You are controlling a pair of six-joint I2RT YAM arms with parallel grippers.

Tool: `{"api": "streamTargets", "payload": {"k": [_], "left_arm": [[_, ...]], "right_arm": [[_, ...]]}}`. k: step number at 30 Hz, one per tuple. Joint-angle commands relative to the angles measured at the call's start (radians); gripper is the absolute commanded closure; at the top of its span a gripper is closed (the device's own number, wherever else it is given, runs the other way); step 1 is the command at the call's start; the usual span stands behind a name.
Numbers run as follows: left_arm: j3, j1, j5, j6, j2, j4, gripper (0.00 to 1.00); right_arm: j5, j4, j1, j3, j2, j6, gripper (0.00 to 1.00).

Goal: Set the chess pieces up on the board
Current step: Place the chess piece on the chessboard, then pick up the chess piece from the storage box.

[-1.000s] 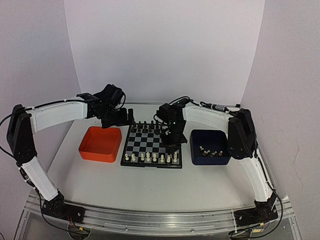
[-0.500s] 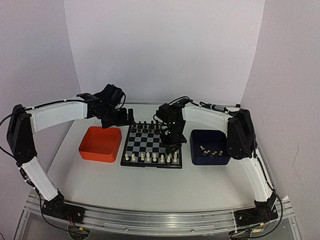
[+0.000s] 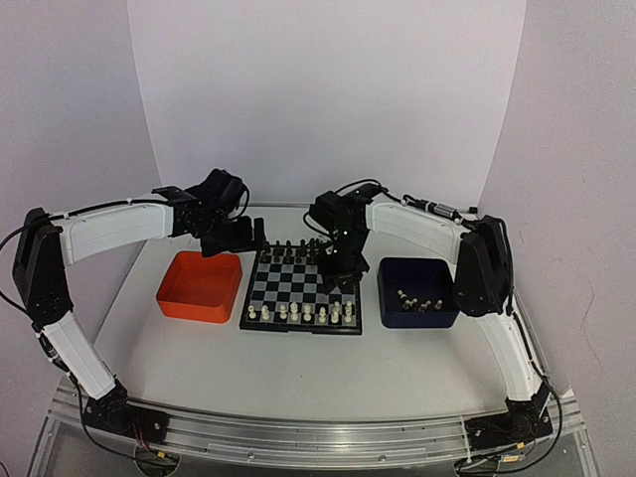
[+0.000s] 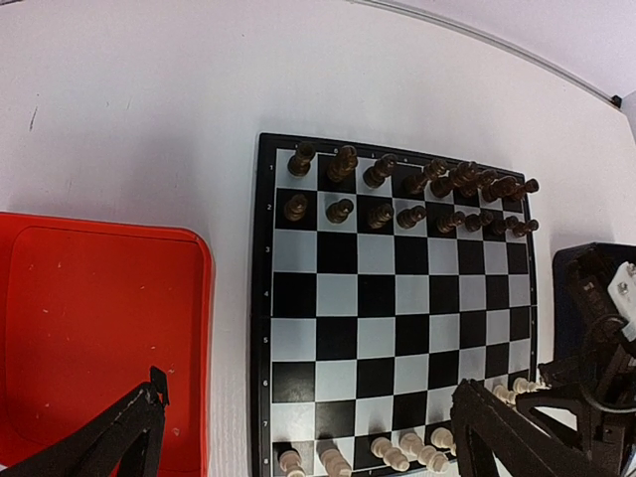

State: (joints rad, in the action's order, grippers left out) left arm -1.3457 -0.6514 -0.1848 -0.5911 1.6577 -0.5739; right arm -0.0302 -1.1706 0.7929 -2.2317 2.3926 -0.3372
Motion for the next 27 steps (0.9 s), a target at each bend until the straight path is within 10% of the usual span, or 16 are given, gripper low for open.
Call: {"api": "streamTargets", "payload": {"k": [1,15,27], "left_arm": [[-0.020,0.005,-0.015,0.011,-0.049,0.033,0.00],[-0.086,0.026,-0.061,0.040,-0.022,0.166,0.00],[-0.233,0.111,0.035,0.103,0.145,0.323,0.00]], "right_arm": [[0.121,-0.013,0.003,-0.032,-0.154,0.043,0.56],[0.093,0.191,-0.299,0.590,-0.593,0.176,0.14],[-0.034,0.207,-0.459,0.714,-0.547,0.423,0.10]]}}
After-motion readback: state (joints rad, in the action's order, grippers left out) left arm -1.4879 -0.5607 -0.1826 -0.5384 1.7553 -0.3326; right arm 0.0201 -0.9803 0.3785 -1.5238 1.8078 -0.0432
